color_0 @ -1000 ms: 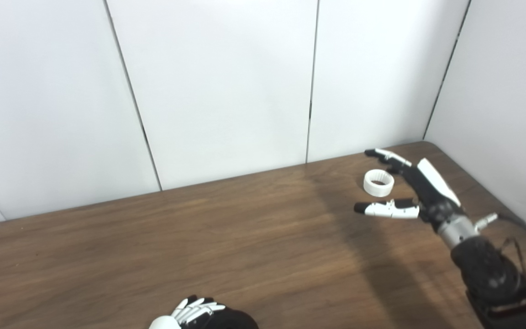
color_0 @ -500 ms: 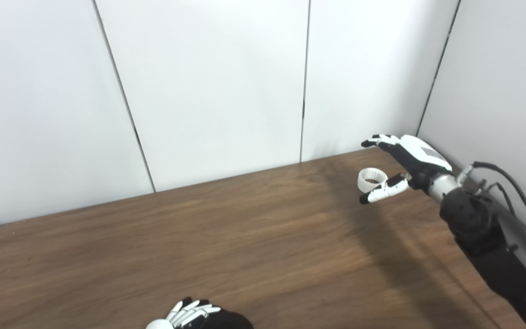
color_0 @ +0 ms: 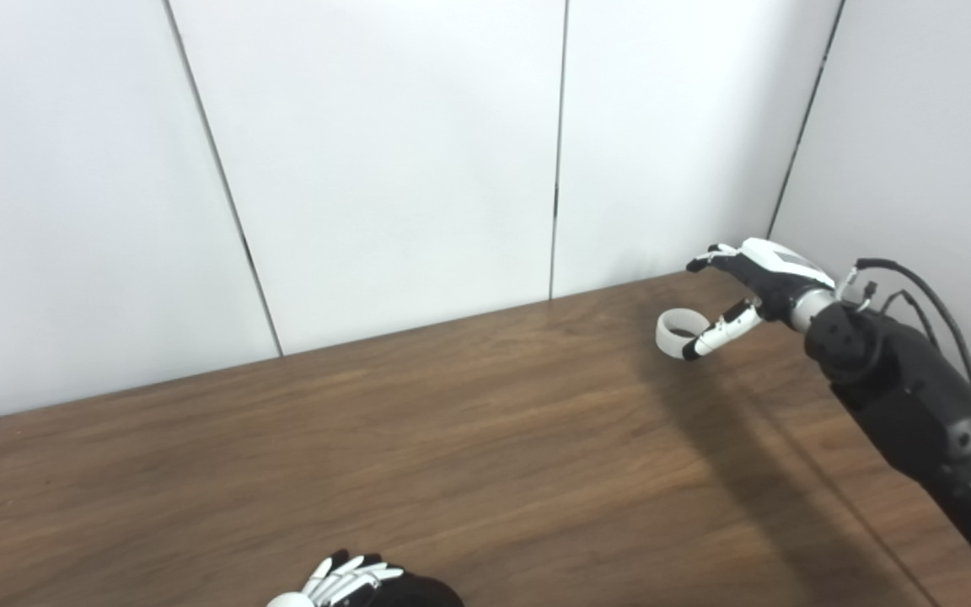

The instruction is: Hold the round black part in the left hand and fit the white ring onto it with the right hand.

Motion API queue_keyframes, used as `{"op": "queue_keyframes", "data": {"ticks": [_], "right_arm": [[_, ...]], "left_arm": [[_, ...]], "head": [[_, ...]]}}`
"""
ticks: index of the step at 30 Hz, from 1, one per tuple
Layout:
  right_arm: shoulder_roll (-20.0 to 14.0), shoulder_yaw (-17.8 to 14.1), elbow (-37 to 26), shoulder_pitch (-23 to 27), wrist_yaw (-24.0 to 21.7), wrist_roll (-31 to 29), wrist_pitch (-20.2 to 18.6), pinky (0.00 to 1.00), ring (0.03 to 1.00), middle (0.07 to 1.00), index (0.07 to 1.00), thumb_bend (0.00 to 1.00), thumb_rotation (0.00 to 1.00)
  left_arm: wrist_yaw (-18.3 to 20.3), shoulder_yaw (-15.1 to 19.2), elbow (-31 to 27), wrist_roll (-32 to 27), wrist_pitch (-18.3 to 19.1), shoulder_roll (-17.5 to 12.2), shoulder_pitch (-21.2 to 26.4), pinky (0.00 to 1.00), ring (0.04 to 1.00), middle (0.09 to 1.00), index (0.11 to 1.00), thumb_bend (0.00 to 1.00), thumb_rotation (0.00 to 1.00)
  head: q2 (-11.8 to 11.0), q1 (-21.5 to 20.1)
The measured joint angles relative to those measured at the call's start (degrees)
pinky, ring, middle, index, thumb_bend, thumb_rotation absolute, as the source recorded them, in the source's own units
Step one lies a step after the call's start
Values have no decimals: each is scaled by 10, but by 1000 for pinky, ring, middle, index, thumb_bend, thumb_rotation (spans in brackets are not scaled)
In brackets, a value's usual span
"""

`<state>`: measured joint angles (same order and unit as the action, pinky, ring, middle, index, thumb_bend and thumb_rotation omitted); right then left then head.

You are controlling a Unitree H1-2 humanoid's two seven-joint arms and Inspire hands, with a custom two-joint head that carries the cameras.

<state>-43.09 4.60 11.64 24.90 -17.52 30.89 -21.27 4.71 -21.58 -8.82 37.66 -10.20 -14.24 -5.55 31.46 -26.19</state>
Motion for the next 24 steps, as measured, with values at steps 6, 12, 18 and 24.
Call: {"op": "queue_keyframes", "data": {"ticks": [6,12,18,24], "right_arm": [[0,16,43,15,1,4,1,909,988,965,857,1000,299],[-1,45,72,41,-6,16,1,929,991,959,852,1000,279],[0,66,89,52,-8,19,1,934,988,957,854,998,280],[4,76,94,52,-8,19,5,949,993,960,847,981,285]], "left_arm": [[4,1,-4,0,2,-1,-3,953,887,814,485,520,50],[9,2,-12,0,7,-1,-7,954,888,815,485,521,50],[10,3,-19,1,7,-1,-13,954,885,815,485,521,52],[12,4,-20,1,8,-3,-14,956,889,817,485,521,51]], "head": [[2,2],[6,5],[9,7],[12,7]]}}
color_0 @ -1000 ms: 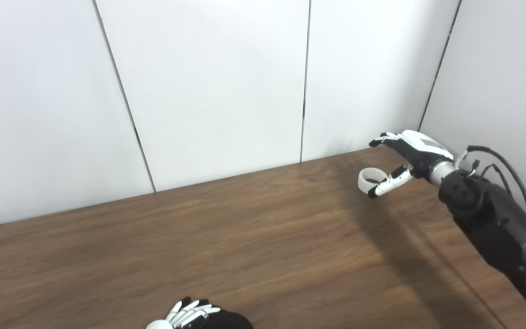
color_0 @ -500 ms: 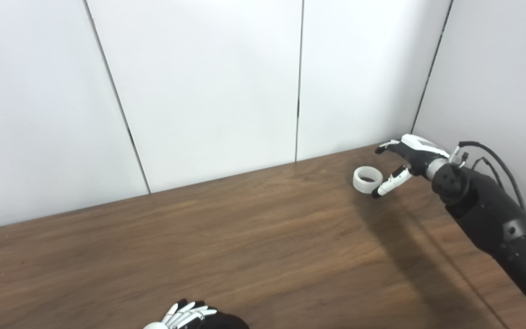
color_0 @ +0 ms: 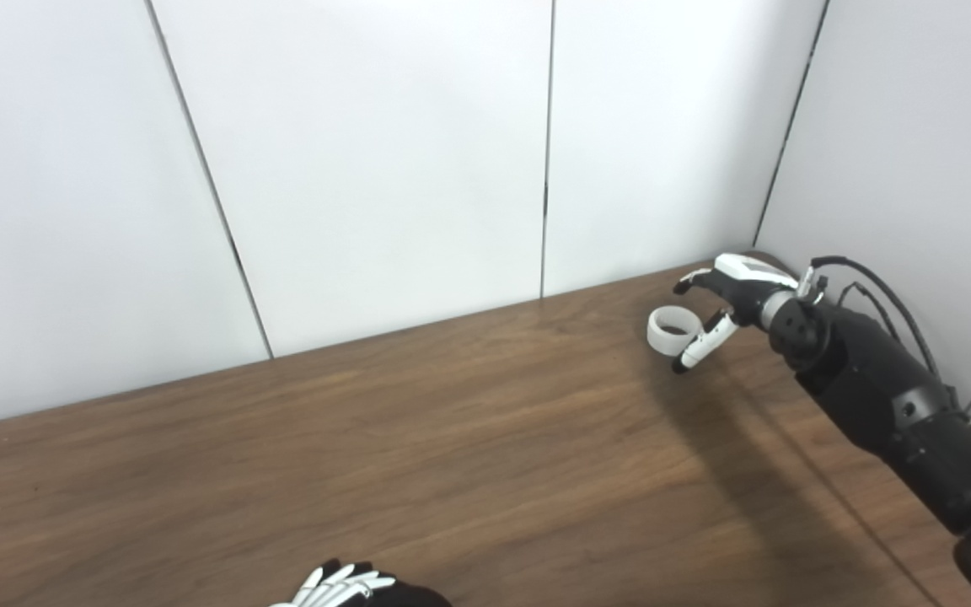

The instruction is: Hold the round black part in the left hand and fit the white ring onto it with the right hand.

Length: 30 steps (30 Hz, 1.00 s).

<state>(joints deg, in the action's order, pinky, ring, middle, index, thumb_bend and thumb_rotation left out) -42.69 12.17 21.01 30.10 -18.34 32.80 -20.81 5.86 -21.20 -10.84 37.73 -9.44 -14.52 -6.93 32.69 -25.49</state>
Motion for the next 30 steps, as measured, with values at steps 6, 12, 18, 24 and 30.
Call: {"op": "queue_keyframes", "data": {"ticks": [6,12,18,24,30], "right_arm": [[2,15,25,4,0,5,4,949,992,964,845,977,301],[2,25,36,9,0,9,8,942,994,964,836,958,311],[2,29,41,17,0,15,10,945,992,962,831,939,314],[3,30,48,20,1,16,11,937,993,960,818,922,305],[4,29,53,20,7,15,14,916,983,944,771,893,298]], "left_arm": [[7,1,-2,0,0,0,-1,968,894,822,485,521,54],[15,2,-14,3,11,0,-4,962,892,820,485,521,54],[16,1,-18,4,14,-1,-7,961,892,823,485,522,53],[16,1,-18,4,14,-2,-8,967,895,824,485,521,55],[17,0,-19,4,16,-2,-8,979,898,826,485,520,56]], "head": [[1,3],[4,4],[4,6],[6,6],[7,8]]}}
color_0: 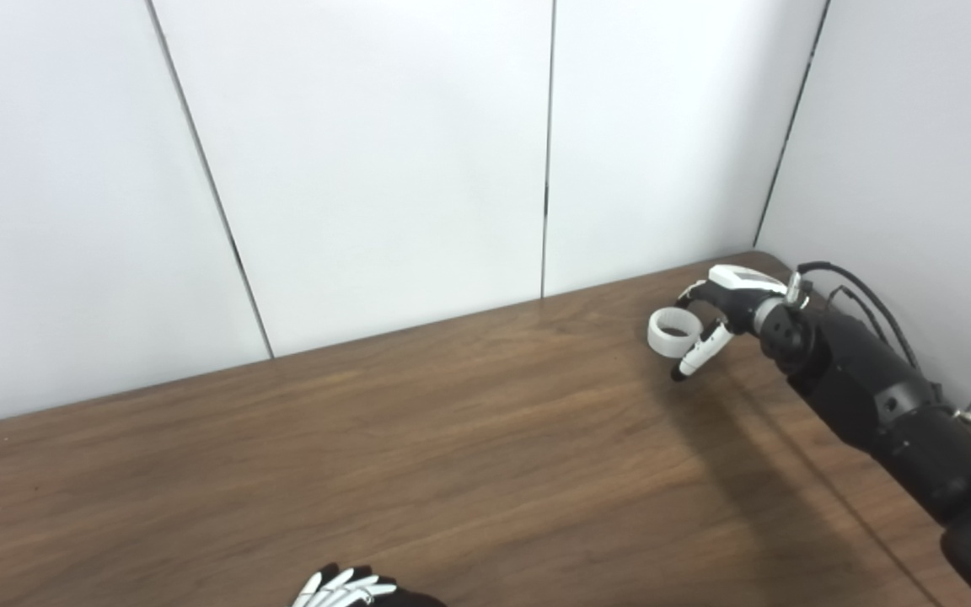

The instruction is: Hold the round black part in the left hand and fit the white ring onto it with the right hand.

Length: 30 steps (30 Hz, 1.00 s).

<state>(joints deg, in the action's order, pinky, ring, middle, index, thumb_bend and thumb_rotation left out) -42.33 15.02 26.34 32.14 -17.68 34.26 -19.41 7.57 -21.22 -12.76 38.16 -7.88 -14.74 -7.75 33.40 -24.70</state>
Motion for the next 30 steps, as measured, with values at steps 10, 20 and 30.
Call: {"op": "queue_keyframes", "data": {"ticks": [10,20,30], "right_arm": [[1,0,1,6,6,2,5,880,949,895,640,846,239],[1,1,1,5,9,7,20,873,947,887,599,813,226],[8,2,6,5,23,10,26,865,923,851,498,559,150]], "left_arm": [[0,-1,-2,0,3,0,-2,979,897,824,485,521,56],[0,-1,-4,1,4,0,-4,988,899,826,485,520,57],[2,-3,-14,6,8,0,-8,988,897,824,485,520,56]], "head": [[4,3],[6,4],[7,5]]}}
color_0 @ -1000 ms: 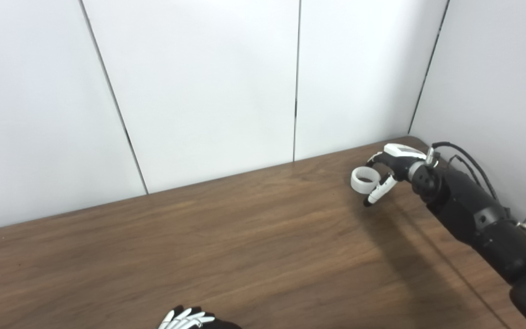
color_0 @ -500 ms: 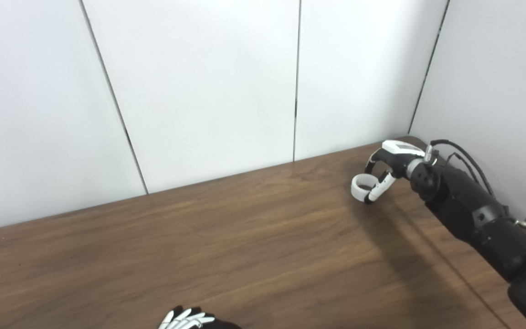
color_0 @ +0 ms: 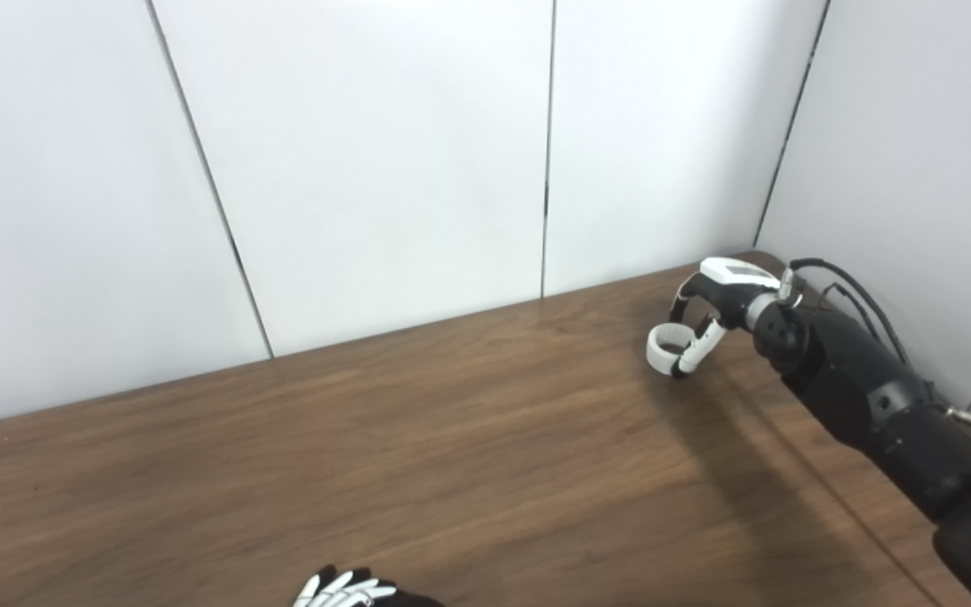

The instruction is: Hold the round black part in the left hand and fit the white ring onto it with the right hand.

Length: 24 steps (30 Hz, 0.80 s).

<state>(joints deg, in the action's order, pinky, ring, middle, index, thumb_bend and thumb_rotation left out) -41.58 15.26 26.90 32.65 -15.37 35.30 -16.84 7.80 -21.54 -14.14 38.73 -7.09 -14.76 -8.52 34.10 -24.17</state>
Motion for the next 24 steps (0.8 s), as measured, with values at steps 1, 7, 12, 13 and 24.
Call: {"op": "queue_keyframes", "data": {"ticks": [1,7,12,13,24], "right_arm": [[0,0,1,0,2,0,5,869,921,844,492,543,146],[0,3,1,-1,16,8,22,881,905,809,482,525,132],[0,4,1,-3,20,14,35,892,907,805,482,525,132],[0,3,0,-3,19,14,35,895,908,806,483,525,132],[-16,1,-177,-38,-69,15,16,880,932,825,484,525,135]], "left_arm": [[0,0,0,0,0,0,0,989,896,824,485,520,56],[0,0,0,0,0,0,0,981,893,821,485,521,56],[2,0,-1,0,5,0,0,984,897,824,485,520,57],[3,0,-2,1,6,0,0,985,898,824,485,520,57],[14,0,-5,-2,14,1,3,983,899,822,486,518,61]], "head": [[1,1],[1,1],[4,3],[6,6],[55,63]]}}
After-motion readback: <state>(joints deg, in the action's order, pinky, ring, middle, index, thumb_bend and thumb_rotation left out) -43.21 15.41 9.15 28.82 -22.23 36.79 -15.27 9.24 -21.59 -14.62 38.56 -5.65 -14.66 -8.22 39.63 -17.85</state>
